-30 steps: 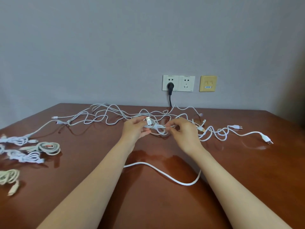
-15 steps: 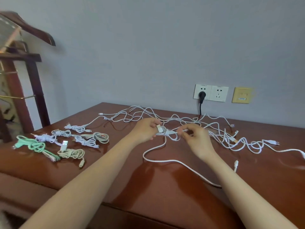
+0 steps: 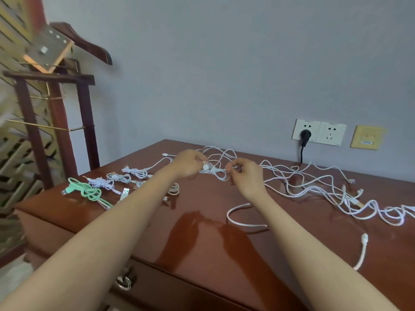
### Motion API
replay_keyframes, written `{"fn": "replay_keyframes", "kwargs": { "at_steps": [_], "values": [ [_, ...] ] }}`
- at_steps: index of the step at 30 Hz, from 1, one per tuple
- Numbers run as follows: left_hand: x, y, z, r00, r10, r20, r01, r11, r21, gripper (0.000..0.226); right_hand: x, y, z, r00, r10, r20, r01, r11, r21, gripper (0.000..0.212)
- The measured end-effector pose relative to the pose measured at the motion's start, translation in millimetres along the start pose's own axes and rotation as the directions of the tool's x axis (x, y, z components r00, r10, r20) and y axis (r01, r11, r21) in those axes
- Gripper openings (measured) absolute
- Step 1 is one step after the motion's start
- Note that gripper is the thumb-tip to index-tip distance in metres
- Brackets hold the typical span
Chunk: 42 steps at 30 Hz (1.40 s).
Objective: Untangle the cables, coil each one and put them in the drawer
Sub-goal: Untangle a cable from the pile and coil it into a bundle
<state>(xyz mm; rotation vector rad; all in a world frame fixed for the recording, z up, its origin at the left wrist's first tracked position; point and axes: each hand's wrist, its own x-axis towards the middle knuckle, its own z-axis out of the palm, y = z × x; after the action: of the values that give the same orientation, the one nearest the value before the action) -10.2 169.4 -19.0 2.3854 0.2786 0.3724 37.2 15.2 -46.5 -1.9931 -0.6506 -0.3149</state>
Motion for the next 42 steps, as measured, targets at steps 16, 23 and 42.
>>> {"fn": "replay_keyframes", "kwargs": {
  "at_steps": [16, 23, 42],
  "values": [
    [49, -77, -26, 0.981, -0.195, -0.013, 0.190, 0.936, 0.297, 0.037, 39, -2, 120, 0.972, 0.018, 0.233, 0.015, 0.990, -0.142, 0.021],
    [52, -86, -21, 0.983, -0.186, 0.002, 0.175, 0.928, 0.329, 0.026, 45, 5, 118, 0.958, 0.091, 0.273, -0.067, 0.993, -0.097, 0.026],
    [28, 47, 24, 0.957, 0.172, 0.233, -0.254, 0.884, 0.392, 0.027, 15, 39, -64, 0.869, 0.266, 0.416, 0.059, 0.781, -0.622, 0.028]
  ]
}}
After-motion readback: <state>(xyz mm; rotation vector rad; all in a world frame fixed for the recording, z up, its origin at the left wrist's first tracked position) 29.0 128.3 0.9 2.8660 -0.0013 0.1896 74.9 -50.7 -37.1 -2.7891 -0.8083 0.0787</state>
